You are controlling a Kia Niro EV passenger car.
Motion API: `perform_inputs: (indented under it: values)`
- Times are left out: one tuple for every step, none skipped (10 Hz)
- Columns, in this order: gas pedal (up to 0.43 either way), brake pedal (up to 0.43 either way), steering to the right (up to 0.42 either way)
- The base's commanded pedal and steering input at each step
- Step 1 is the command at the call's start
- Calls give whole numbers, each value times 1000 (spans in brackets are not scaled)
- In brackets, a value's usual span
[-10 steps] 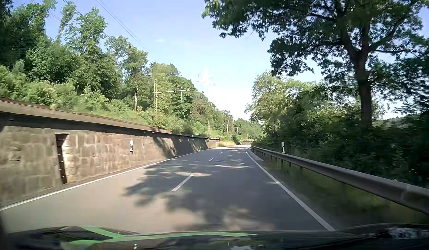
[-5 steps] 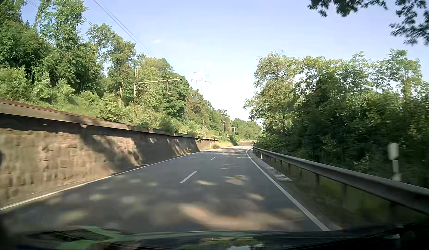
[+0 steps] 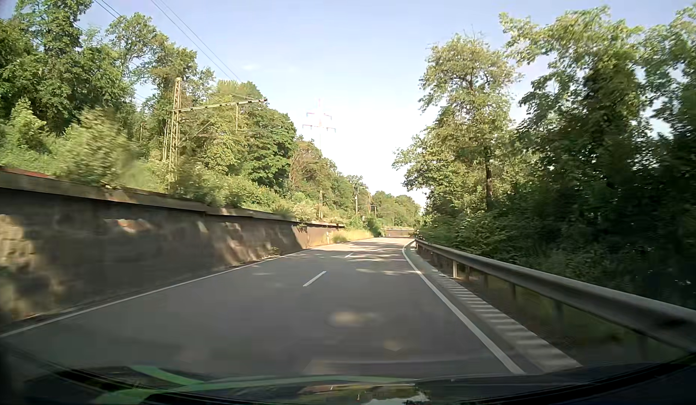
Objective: Follow the waypoints while adhering to traffic rules and regulations
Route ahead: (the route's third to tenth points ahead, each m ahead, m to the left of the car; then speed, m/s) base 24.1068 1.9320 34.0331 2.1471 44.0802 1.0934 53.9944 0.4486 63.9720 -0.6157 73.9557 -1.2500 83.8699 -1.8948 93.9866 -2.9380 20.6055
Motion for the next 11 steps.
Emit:
perform_inputs:
  values:
    - [209,0,6]
    - [209,0,7]
    - [189,0,8]
    - [189,0,8]
    - [189,0,8]
    - [189,0,8]
    - [189,0,8]
    - [189,0,10]
    - [189,0,11]
    - [189,0,13]
    - [197,0,14]
